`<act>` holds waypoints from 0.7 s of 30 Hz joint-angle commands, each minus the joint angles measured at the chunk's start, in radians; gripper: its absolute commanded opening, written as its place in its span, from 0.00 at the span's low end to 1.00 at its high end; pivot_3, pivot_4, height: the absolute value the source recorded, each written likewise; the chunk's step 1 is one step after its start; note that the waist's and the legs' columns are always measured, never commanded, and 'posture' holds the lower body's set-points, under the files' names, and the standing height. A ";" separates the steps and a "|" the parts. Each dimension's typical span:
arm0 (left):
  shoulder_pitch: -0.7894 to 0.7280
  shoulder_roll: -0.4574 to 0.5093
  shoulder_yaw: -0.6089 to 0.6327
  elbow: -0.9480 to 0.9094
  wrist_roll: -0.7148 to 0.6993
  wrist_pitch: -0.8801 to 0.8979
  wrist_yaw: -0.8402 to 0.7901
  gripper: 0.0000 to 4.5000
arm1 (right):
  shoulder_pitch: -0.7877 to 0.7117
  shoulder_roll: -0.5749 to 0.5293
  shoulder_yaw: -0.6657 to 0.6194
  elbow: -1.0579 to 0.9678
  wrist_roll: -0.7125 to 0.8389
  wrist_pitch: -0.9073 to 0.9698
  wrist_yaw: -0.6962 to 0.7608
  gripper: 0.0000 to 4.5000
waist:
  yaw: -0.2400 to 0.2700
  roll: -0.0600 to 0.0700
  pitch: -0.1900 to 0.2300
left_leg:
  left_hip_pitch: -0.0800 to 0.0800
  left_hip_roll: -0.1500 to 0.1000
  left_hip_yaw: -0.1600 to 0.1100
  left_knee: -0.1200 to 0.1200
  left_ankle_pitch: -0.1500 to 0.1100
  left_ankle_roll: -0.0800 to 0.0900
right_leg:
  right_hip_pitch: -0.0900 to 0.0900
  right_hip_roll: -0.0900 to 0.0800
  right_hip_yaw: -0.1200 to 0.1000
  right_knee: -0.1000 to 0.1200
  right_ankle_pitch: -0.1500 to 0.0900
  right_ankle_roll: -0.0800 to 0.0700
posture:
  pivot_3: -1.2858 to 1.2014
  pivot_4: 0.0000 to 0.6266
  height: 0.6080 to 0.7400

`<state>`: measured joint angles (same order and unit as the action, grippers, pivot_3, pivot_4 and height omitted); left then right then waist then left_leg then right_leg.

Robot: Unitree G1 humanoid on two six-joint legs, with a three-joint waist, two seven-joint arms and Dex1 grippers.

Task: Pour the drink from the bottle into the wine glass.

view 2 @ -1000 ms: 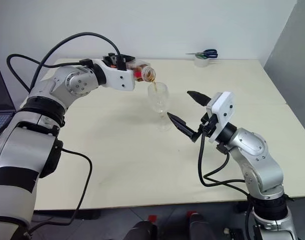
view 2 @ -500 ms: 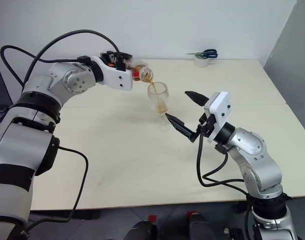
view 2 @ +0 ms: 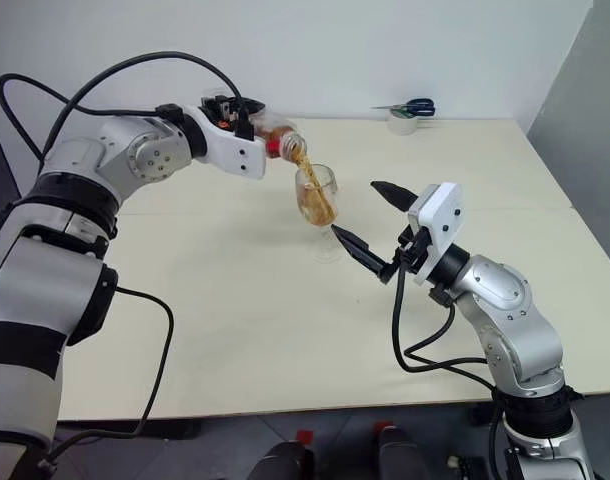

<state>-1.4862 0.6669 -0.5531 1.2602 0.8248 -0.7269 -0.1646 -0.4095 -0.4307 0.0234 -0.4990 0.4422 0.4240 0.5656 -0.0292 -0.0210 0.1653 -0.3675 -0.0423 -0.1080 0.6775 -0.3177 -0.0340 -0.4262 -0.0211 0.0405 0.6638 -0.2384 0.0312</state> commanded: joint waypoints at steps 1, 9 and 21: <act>-0.050 0.014 0.001 -0.006 0.001 0.005 0.025 0.39 | -0.008 0.001 -0.007 -0.022 -0.006 -0.018 -0.003 1.00 | 0.000 0.000 0.000 | 0.000 0.000 0.000 0.000 0.000 0.000 | 0.000 0.000 0.000 0.000 0.000 0.000 | 0.52 0.24 1.00; -0.063 0.009 -0.010 0.005 0.018 0.015 0.043 0.39 | -0.007 0.000 -0.003 -0.025 -0.009 -0.013 -0.004 1.00 | 0.000 0.000 0.000 | 0.000 0.000 0.000 0.000 0.000 0.000 | 0.000 0.000 0.000 0.000 0.000 0.000 | 0.52 0.24 1.00; -0.041 -0.033 0.097 0.023 -0.129 0.029 -0.075 0.39 | -0.002 -0.007 -0.003 -0.038 -0.006 -0.002 -0.004 1.00 | 0.001 0.000 0.000 | 0.000 0.000 0.000 0.001 0.000 0.000 | 0.000 0.000 -0.001 0.000 0.000 0.000 | 0.52 0.24 1.00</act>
<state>-1.5075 0.6347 -0.5109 1.2951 0.7641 -0.7048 -0.2098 -0.4080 -0.4299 0.0244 -0.5002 0.4394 0.4251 0.5645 -0.0287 -0.0210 0.1653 -0.3679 -0.0420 -0.1076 0.6782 -0.3177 -0.0340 -0.4262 -0.0212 0.0400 0.6642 -0.2384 0.0312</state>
